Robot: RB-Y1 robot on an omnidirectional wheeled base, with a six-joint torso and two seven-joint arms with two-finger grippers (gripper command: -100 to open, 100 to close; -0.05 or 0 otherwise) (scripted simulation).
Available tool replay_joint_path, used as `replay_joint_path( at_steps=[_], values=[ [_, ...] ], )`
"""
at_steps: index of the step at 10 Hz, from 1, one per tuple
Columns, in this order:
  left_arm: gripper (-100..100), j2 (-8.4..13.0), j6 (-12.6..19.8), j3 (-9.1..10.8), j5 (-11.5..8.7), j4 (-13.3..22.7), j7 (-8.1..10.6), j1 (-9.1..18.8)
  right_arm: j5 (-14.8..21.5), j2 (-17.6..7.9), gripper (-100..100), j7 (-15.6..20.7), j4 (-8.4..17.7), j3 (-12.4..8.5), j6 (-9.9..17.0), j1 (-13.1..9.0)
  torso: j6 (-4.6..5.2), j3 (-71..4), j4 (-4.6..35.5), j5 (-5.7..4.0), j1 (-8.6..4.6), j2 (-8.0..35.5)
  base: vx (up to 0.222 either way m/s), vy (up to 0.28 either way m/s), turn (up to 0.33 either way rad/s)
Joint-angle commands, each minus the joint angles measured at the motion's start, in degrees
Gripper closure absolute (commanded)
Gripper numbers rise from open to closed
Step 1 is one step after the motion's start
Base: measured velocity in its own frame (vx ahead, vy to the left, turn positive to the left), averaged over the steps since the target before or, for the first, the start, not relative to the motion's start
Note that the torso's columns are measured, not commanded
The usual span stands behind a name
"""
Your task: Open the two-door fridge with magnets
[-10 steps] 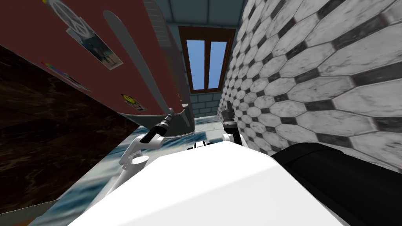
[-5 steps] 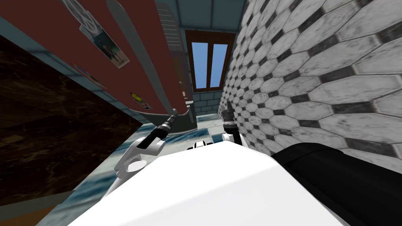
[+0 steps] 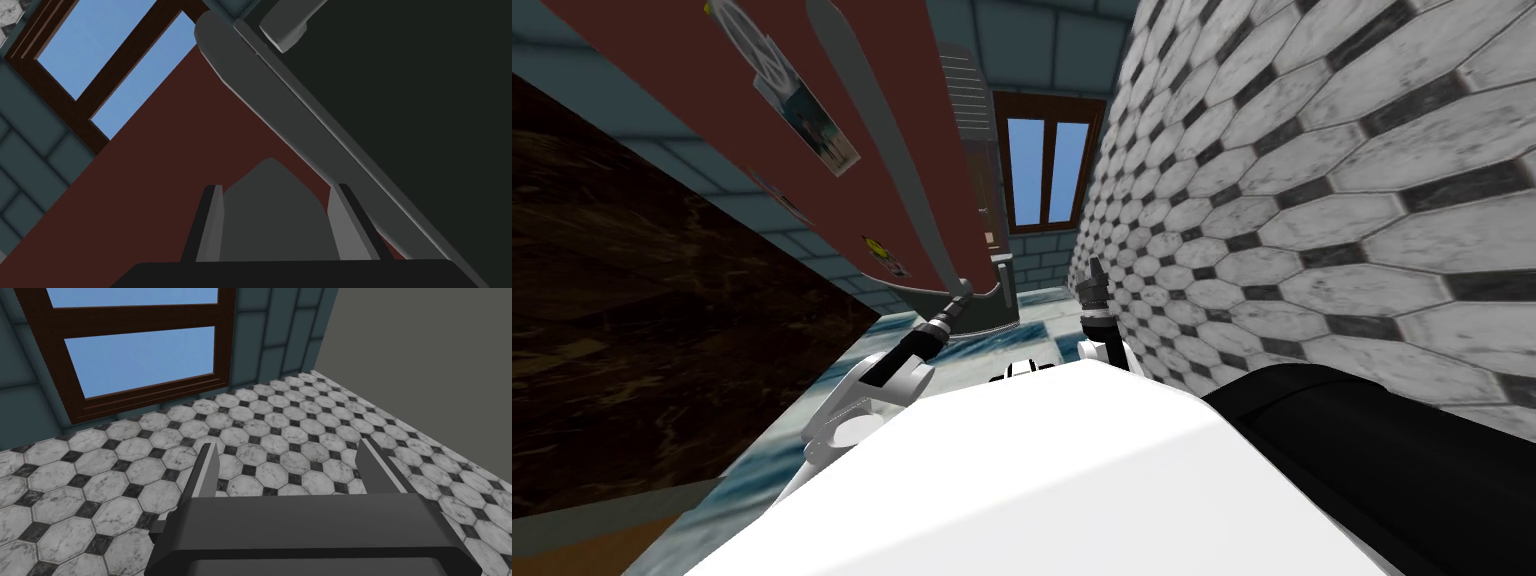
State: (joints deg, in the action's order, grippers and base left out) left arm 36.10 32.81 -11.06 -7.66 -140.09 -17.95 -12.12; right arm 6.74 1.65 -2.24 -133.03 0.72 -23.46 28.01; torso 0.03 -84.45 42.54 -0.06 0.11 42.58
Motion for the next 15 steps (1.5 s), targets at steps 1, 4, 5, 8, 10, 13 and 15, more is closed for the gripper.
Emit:
replay_joint_path(
  at_steps=[1, 4, 5, 8, 10, 13, 15],
  values=[
    [100, 0.6, -0.9, -1.53, -0.5, -1.6, -0.74, 0.0, 0.0, 0.0, 0, 0.0, 0.0, 0.0, 0.0, 0.0, -0.14, 0.0, 0.1, 0.06, 0.12, 0.0, -0.097, 0.260, -0.082],
    [100, 1.8, -1.9, -3.19, -1.6, -2.9, -1.47, -0.2, 0.0, 0.0, 0, 0.0, 0.0, 0.0, 0.0, 0.0, -0.24, -0.3, 0.1, 0.02, 0.27, -0.4, -0.140, 0.207, -0.067],
    [100, 1.8, -1.9, -3.19, -1.6, -2.9, -1.47, -0.2, 0.0, 0.0, 0, 0.0, 0.0, 0.0, 0.0, 0.0, -0.17, -0.1, 0.2, 0.05, 0.30, 0.0, -0.176, 0.236, -0.063],
    [100, 3.0, -3.0, -4.85, -2.7, -4.3, -2.21, -0.3, 0.0, 0.0, 0, 0.0, 0.0, 0.0, 0.0, 0.0, -0.24, -0.2, 0.3, 0.01, 0.29, -0.2, -0.123, 0.244, -0.073],
    [100, 4.3, -4.0, -6.51, -3.8, -5.6, -2.94, -0.4, 0.0, 0.0, 0, 0.0, 0.0, 0.0, 0.0, 0.0, -0.34, -0.3, 0.3, 0.00, 0.45, -0.3, -0.124, 0.268, -0.081],
    [100, 4.5, -3.4, -8.01, -4.1, -5.3, -3.23, -0.9, 0.0, 0.0, 0, 0.0, 0.0, 0.0, 0.0, 0.0, -0.23, -0.1, 0.3, -0.01, 0.19, 0.1, -0.147, 0.189, -0.041],
    [100, 6.0, -4.8, -9.70, -5.4, -5.7, -3.91, -0.2, 0.0, 0.0, 0, 0.0, 0.0, 0.0, 0.0, 0.0, -0.02, -0.2, -0.1, -0.08, -0.25, -0.3, -0.087, 0.225, -0.119]
  ],
)
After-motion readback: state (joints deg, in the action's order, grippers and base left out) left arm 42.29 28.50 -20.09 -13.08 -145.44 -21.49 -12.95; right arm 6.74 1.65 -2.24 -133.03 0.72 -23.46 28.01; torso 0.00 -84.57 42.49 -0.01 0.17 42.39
